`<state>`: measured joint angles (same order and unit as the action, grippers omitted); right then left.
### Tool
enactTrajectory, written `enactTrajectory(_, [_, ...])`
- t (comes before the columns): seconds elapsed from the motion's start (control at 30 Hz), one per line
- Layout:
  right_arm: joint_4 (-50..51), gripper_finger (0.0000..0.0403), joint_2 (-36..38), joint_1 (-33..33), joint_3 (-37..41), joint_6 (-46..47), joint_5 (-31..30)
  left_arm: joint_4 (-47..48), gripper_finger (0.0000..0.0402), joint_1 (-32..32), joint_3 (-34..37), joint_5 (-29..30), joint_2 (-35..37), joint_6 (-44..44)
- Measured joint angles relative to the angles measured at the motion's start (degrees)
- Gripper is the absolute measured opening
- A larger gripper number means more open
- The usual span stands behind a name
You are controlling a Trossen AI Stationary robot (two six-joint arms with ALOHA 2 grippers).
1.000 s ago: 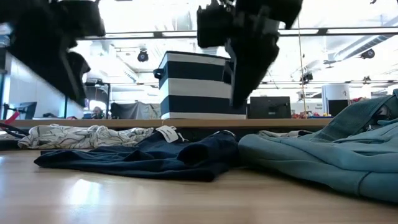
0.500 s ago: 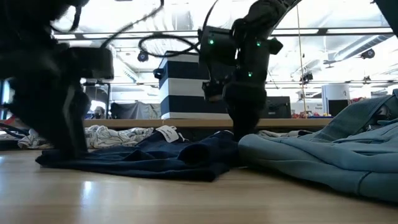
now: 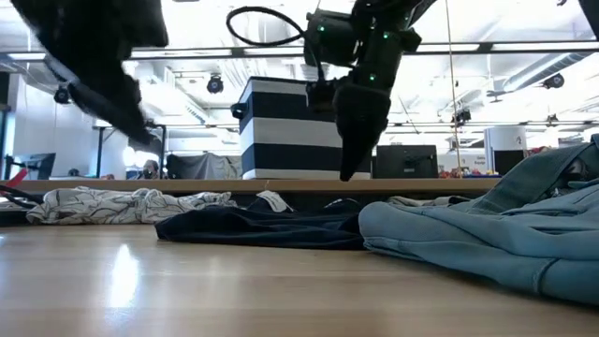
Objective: Fold Laundry from Bin
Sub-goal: Fold the blue boxer
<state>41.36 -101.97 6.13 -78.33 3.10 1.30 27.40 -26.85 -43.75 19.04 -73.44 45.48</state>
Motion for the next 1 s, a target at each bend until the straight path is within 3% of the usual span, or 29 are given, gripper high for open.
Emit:
enactTrajectory(0.2, [-3.2,0.0038,1.4,-6.5,0.2,6.9,3.6,-8.1,0.0237,5.4,0.6,-0.1,-4.5,-0.2])
enactTrajectory(0.47, [-13.9,0.0038,0.7,-18.3,1.7,20.1,5.6,-16.8,0.0237,24.4,-0.2,-0.5,-16.0,-8.1])
enactTrajectory(0.7, [-22.6,0.0038,-4.1,-23.1,3.8,22.4,-10.0,-19.8,0.0237,36.1,-7.9,-2.0,-28.0,-24.5])
enactTrajectory(0.83, [-23.4,0.0038,-9.8,-24.1,3.8,23.1,-4.4,-11.8,0.0237,39.4,-14.1,1.0,-33.0,-28.7])
enactTrajectory(1.0, [-18.2,0.0038,-12.1,-25.5,3.4,23.5,3.7,-3.2,0.0237,42.8,-15.1,3.3,-34.2,-30.3])
